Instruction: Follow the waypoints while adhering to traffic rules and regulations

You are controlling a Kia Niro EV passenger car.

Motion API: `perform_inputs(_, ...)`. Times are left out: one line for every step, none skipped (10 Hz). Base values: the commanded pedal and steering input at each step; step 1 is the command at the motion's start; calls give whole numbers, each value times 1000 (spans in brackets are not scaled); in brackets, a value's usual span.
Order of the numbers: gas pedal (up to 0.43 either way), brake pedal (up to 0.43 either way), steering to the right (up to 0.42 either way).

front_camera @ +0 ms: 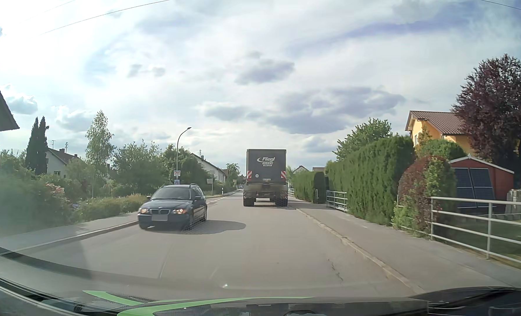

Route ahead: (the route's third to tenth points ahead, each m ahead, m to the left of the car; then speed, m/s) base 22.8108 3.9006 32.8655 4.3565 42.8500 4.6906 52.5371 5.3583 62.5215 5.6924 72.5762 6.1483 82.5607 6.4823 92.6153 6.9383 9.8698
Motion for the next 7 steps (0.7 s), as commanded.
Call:
perform_inputs(157,0,-9)
perform_inputs(157,0,-10)
perform_inputs(157,0,-11)
perform_inputs(157,0,-11)
perform_inputs(157,0,-11)
perform_inputs(157,0,-11)
perform_inputs(157,0,-11)
